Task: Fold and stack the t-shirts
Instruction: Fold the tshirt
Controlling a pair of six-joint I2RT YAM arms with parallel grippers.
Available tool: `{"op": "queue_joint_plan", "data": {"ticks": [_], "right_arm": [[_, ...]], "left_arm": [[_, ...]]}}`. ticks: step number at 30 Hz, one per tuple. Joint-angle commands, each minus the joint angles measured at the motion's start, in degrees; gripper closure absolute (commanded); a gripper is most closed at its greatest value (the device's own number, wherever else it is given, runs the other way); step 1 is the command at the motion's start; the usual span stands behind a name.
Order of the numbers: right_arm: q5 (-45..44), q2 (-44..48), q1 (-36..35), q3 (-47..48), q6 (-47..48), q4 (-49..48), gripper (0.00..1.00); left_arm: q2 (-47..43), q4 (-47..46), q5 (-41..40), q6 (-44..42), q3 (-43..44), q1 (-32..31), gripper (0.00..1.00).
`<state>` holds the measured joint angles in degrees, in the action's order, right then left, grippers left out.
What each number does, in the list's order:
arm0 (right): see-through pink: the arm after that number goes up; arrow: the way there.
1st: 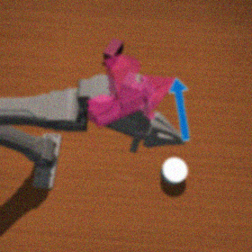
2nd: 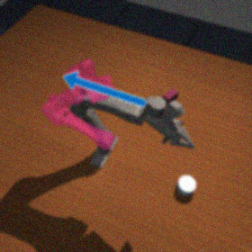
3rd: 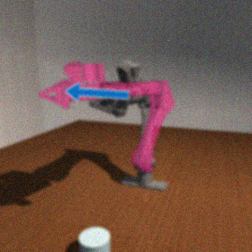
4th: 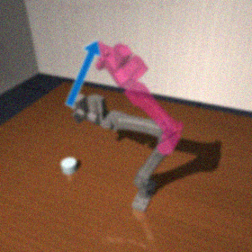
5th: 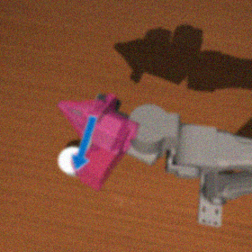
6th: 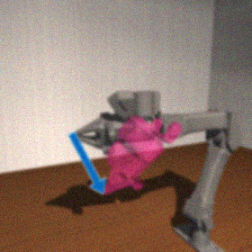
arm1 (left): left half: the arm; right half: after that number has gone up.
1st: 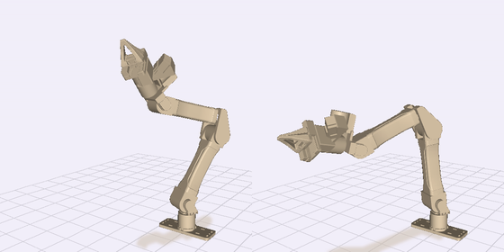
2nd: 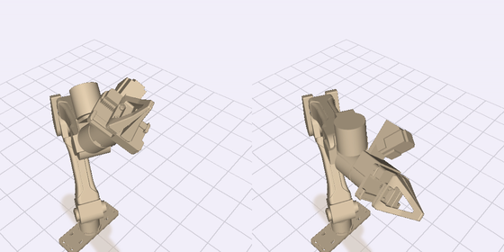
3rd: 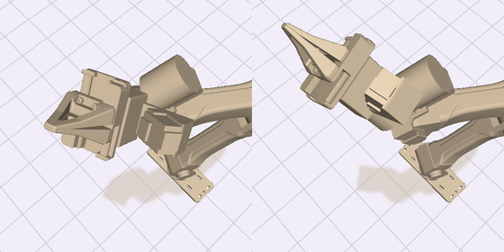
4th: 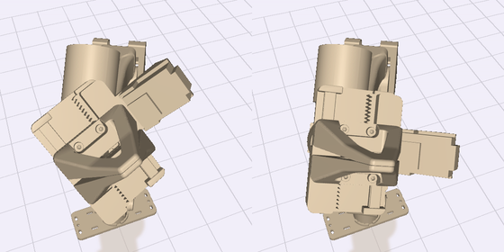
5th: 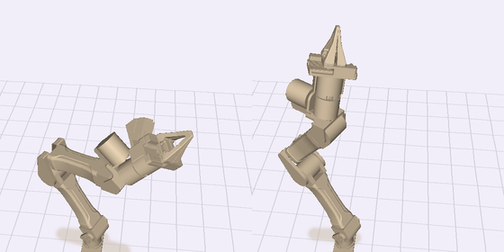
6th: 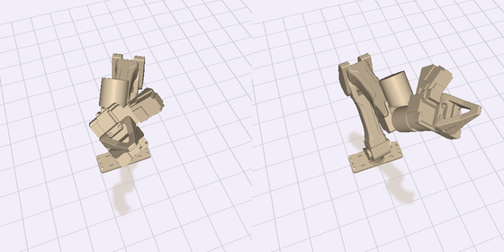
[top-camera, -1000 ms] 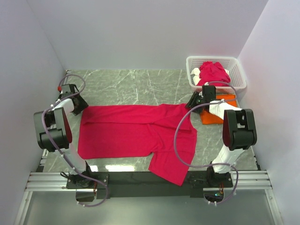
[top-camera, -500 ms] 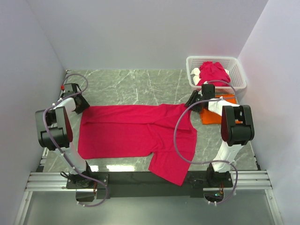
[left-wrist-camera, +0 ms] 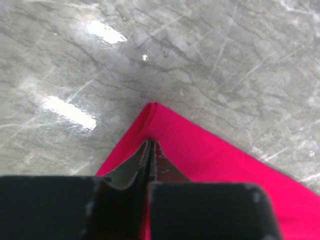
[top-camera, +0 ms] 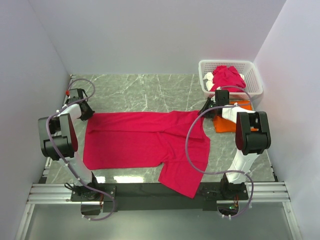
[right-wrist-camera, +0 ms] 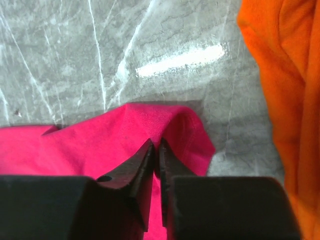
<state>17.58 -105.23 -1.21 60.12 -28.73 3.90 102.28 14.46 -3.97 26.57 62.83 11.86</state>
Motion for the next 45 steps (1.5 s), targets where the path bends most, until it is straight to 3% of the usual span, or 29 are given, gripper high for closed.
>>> {"op": "queue_joint_plan", "data": {"ticks": [1, 5, 11, 13, 14, 18, 19, 22, 26, 36, 40, 43, 45], "right_arm": [[0.2, 1.7, 0.9, 2.2, 0.2, -0.9, 0.89], [-0.4, 1.9, 2.4, 2.3, 0.1, -0.5, 1.00], [0.3, 1.7, 3.9, 3.5, 0.4, 0.7, 1.00], [1.0, 1.7, 3.8, 3.4, 0.5, 0.6, 1.00], [1.3, 1.8, 3.8, 3.3, 0.7, 0.5, 1.00], [2.3, 1.4, 3.8, 3.3, 0.8, 0.2, 1.00], [2.5, 1.3, 3.8, 3.3, 0.8, 0.2, 1.00], [2.7, 1.1, 3.8, 3.4, 0.8, 0.1, 1.00], [3.1, 1.0, 3.8, 3.4, 0.8, 0.2, 1.00], [4.0, 0.9, 3.8, 3.1, 0.3, -0.6, 1.00], [3.9, 0.8, 3.8, 3.3, 0.5, -0.1, 1.00], [3.5, 0.8, 3.8, 3.2, 0.7, -0.1, 1.00], [3.5, 0.9, 3.8, 3.2, 0.5, -0.2, 1.00]], "left_arm": [[0.2, -0.1, -2.4, -0.8, 2.5, -0.2, 0.98], [1.5, 0.2, -3.6, -1.2, 4.2, -0.2, 0.99], [3.1, 2.3, -3.2, -0.6, 7.5, -0.2, 0.98], [2.5, 2.1, -2.9, -0.3, 6.3, -0.2, 0.86], [1.5, 1.7, -3.0, -0.2, 5.5, -0.2, 0.74], [0.3, 0.2, -2.6, -0.6, 2.5, -0.2, 0.57], [0.4, 0.0, -2.3, -0.7, 2.3, -0.2, 0.56], [0.9, -0.5, -1.3, -0.7, 2.3, -0.2, 0.56], [1.7, 0.0, -0.8, -0.9, 2.8, -0.2, 0.63], [1.9, -0.4, 1.3, -0.3, 2.0, -0.2, 0.61], [2.6, 0.1, 0.5, -0.5, 2.6, -0.3, 0.70], [2.4, 0.2, -0.3, -0.7, 2.7, -0.2, 0.82], [2.5, 0.2, -0.8, -1.1, 2.7, -0.2, 0.84]]}}
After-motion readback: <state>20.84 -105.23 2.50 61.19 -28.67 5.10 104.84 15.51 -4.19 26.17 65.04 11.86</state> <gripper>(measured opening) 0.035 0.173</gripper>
